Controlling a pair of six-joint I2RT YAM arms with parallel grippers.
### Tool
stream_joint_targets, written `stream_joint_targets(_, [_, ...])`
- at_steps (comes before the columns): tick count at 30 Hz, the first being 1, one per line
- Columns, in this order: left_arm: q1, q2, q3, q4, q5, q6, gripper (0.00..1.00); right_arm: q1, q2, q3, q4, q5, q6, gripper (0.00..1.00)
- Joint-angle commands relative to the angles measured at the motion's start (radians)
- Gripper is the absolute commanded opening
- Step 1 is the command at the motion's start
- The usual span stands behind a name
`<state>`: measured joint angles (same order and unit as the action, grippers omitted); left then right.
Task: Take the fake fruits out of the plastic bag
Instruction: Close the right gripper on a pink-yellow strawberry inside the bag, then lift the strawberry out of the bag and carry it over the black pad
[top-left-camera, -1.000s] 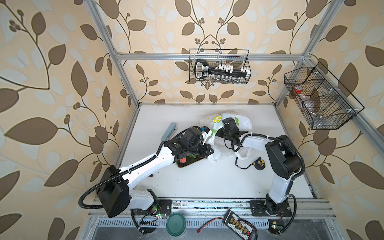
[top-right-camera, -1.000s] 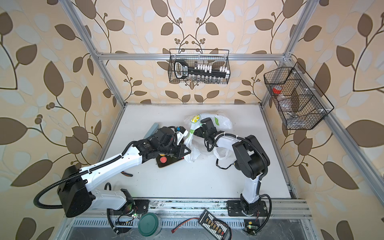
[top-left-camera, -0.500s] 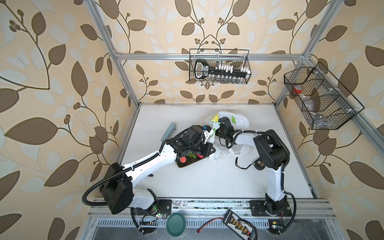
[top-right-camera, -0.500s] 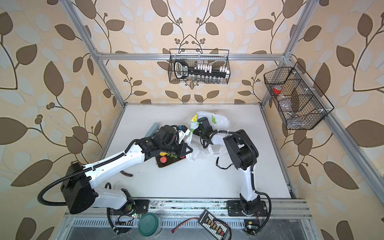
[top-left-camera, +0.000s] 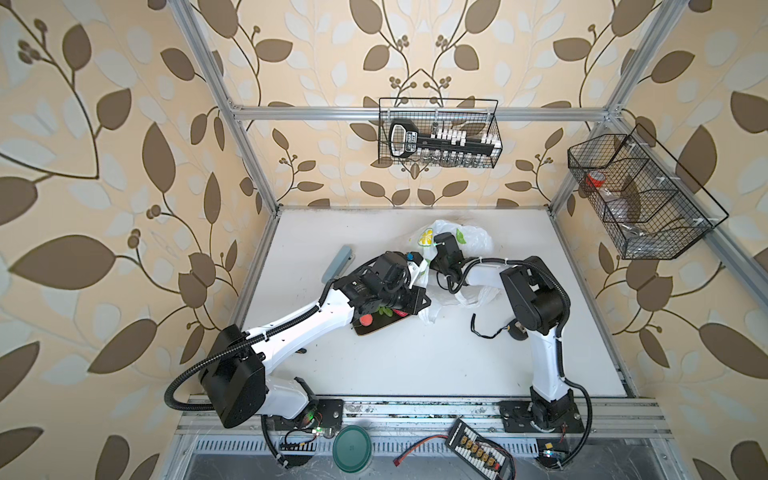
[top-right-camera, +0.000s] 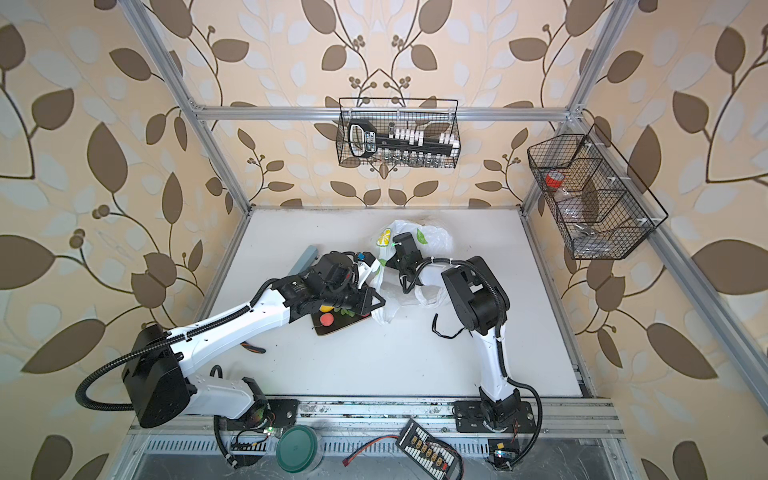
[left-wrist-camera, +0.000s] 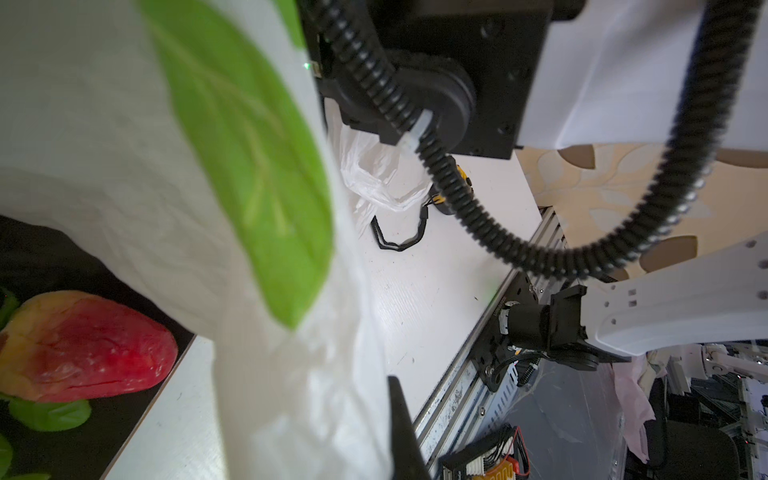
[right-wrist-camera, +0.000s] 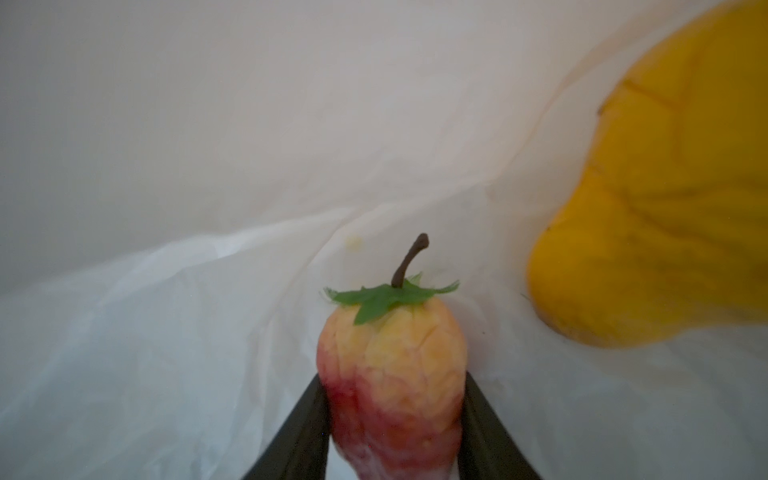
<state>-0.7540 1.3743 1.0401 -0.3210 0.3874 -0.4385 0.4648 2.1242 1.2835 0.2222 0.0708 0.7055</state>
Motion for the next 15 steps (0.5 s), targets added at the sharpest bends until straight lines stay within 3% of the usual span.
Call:
stream_joint_targets(1, [-0.008,-0.043,0.046,-0.019,-0.083,-0.029,0.0,-0.013,-0.08,-0.052,-0.035,0.003,-0.048,0.39])
stream_joint_targets(6, [-0.008,-0.04,0.08,-0.086,-0.214,-0.099,0.0,-0.032,-0.199,-0.143,-0.079,-0.088,-0.142,0.38])
stream_joint_targets(15, [-0.009,-0.016,0.101,-0.064,-0.247,-0.114,0.0,-0.035,-0.423,-0.354,-0.171,-0.255,-0.368,0.39])
